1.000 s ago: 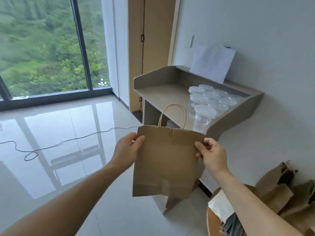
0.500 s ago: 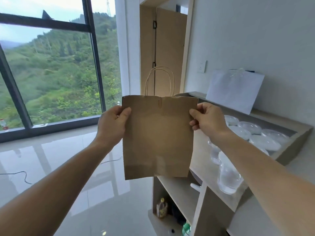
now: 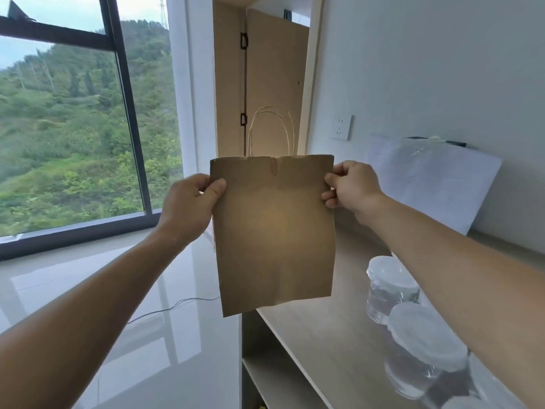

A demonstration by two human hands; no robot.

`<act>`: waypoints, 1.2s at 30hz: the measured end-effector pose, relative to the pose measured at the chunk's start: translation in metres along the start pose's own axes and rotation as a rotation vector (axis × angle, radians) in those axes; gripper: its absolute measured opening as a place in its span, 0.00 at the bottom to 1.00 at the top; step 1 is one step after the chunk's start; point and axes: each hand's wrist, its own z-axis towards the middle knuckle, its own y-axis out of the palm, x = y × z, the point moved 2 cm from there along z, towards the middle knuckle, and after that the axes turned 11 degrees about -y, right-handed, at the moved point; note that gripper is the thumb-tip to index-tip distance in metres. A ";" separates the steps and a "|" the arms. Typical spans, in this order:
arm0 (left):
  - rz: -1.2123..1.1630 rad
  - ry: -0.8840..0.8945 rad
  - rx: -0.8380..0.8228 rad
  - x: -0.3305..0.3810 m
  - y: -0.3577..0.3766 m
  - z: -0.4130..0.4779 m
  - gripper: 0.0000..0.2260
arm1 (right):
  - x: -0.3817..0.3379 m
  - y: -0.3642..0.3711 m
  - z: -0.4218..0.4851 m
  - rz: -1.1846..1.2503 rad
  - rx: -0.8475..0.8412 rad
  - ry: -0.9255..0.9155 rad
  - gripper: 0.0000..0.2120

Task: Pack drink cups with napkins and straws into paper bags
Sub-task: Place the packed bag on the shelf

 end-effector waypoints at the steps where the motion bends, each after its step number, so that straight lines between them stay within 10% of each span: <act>1: 0.008 0.012 -0.022 -0.006 0.008 0.015 0.10 | 0.010 0.004 0.013 -0.001 0.014 0.022 0.02; 15: 0.019 0.097 -0.298 -0.077 0.111 0.190 0.12 | 0.123 0.063 0.181 -0.168 0.180 0.161 0.05; 36: 0.202 0.482 -0.176 -0.091 0.208 0.248 0.29 | 0.219 0.078 0.282 -0.155 0.186 0.157 0.07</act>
